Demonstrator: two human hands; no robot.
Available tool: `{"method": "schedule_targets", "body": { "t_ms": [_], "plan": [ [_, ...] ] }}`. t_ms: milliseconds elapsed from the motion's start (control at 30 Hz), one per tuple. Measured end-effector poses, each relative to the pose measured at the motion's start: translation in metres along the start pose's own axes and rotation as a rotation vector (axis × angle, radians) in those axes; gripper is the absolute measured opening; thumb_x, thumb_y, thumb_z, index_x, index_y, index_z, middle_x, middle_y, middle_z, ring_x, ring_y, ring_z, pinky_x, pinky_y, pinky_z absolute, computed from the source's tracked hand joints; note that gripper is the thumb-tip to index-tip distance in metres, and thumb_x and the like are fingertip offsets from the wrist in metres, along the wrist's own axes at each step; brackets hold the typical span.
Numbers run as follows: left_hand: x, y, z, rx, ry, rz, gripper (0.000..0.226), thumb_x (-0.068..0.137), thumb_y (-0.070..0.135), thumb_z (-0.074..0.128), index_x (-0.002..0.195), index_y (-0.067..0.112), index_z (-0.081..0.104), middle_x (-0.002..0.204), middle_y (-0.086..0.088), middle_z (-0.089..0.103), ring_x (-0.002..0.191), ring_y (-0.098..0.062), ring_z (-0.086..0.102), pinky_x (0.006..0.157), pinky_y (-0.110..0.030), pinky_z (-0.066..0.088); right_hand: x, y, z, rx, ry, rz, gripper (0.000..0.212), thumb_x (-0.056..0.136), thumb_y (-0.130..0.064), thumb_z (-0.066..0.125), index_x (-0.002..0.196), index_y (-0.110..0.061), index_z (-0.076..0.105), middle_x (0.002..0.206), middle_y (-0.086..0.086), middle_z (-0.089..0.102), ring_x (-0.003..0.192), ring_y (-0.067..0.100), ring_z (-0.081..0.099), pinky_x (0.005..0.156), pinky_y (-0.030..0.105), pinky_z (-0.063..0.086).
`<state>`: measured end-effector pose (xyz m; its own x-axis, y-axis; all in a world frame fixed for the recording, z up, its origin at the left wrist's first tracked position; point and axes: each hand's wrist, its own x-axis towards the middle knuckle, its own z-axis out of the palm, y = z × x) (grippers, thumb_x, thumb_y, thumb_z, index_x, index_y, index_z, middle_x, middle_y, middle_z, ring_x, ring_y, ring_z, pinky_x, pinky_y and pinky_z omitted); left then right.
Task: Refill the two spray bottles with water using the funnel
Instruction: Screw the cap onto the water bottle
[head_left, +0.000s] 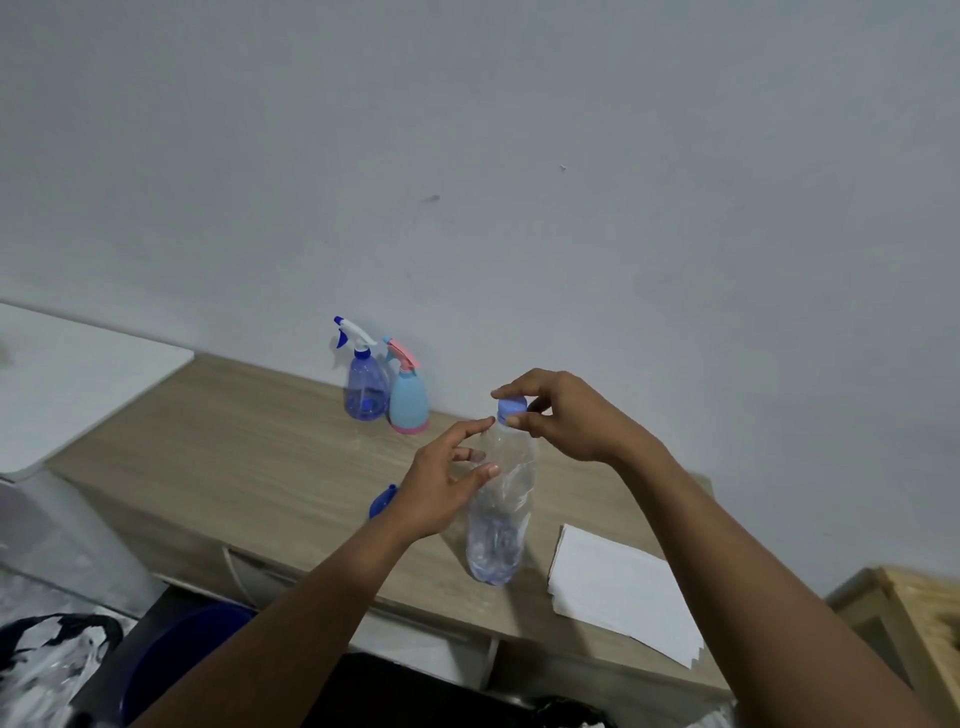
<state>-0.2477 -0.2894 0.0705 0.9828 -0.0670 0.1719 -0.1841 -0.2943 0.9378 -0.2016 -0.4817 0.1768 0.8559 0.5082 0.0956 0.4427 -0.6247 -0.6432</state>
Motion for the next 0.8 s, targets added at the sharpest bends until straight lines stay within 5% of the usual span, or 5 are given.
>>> {"method": "schedule_targets", "body": {
  "t_ms": [100,300,467,700,800],
  "plan": [
    [0.000,0.000,0.000,-0.004,0.000,-0.006,0.052,0.085,0.028,0.076,0.130,0.045,0.054,0.128,0.013,0.062,0.112,-0.016,0.064,0.090,-0.048,0.058,0.001,0.002,-0.003,0.037,-0.034,0.003,0.028,0.092,-0.018,0.069,0.119,-0.026,0.070,0.118,-0.012,0.065,0.090,0.013,0.068,0.082,0.030,0.058],
    [-0.002,0.001,0.003,0.003,0.011,-0.002,0.051,0.086,0.028,0.075,0.131,0.040,0.054,0.130,0.017,0.060,0.111,-0.015,0.065,0.089,-0.049,0.059,0.003,0.001,0.017,0.060,0.228,0.100,0.036,0.072,-0.042,0.087,0.090,-0.017,0.069,0.083,-0.004,0.070,0.072,0.010,0.064,0.066,0.027,0.054],
    [-0.002,0.002,0.004,-0.007,0.025,0.004,0.052,0.086,0.025,0.076,0.129,0.044,0.055,0.131,0.018,0.059,0.111,-0.015,0.065,0.089,-0.047,0.059,-0.004,0.008,0.008,0.019,0.046,0.001,0.039,0.096,-0.035,0.062,0.133,-0.023,0.062,0.110,0.001,0.061,0.098,0.013,0.062,0.092,0.030,0.050],
    [-0.001,0.006,0.006,0.006,0.022,-0.008,0.051,0.086,0.026,0.075,0.131,0.038,0.054,0.134,0.022,0.057,0.109,-0.011,0.066,0.089,-0.046,0.059,-0.004,0.010,0.031,0.092,0.379,0.114,0.034,0.075,-0.048,0.082,0.089,-0.020,0.069,0.085,-0.007,0.066,0.072,0.008,0.060,0.068,0.027,0.051],
    [-0.003,0.005,0.007,-0.010,0.022,-0.004,0.050,0.085,0.028,0.076,0.129,0.040,0.055,0.131,0.023,0.058,0.110,-0.014,0.065,0.085,-0.047,0.060,-0.006,0.015,0.029,0.172,0.338,0.092,0.030,0.079,-0.047,0.079,0.095,-0.023,0.071,0.089,-0.006,0.068,0.077,0.010,0.063,0.072,0.028,0.052]
  ]
}}
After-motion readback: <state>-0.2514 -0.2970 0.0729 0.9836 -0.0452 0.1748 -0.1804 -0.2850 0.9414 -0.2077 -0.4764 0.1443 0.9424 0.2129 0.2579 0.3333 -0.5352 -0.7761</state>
